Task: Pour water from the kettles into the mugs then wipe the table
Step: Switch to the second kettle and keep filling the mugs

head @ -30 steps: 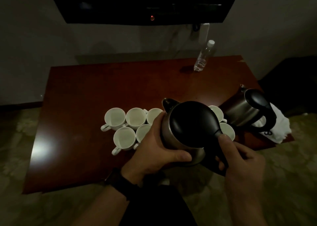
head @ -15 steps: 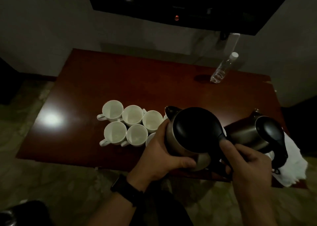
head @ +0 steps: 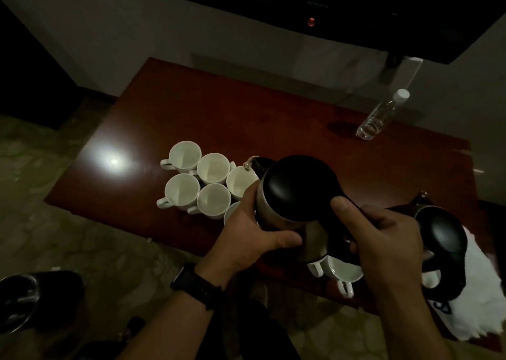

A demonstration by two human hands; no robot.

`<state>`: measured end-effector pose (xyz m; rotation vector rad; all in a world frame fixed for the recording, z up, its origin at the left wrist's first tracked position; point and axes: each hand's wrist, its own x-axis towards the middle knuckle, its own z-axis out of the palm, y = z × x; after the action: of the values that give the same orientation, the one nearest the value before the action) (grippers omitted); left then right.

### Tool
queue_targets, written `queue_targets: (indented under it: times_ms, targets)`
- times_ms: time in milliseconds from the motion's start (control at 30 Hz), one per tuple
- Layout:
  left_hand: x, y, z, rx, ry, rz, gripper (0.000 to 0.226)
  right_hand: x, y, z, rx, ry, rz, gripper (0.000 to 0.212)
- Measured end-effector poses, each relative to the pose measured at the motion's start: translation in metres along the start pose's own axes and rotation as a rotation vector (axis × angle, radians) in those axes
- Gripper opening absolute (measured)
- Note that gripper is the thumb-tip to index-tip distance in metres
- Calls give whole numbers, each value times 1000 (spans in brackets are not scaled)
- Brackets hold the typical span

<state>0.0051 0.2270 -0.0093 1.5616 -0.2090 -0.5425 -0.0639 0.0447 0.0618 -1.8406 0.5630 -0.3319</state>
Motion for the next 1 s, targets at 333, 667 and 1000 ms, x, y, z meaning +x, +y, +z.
queue_targets:
  times_ms: [333,667,1000]
  targets:
    - [9,-2,-1,0,26,-22,95,14,1,3,-89,-19,40,90]
    - [10,-3,4,3,-11,-30,91,10,-3,-2,-126,19,77,89]
    - [4,-4,6,-20,-22,-25,90,4,-11,-4,-183,31,58,94]
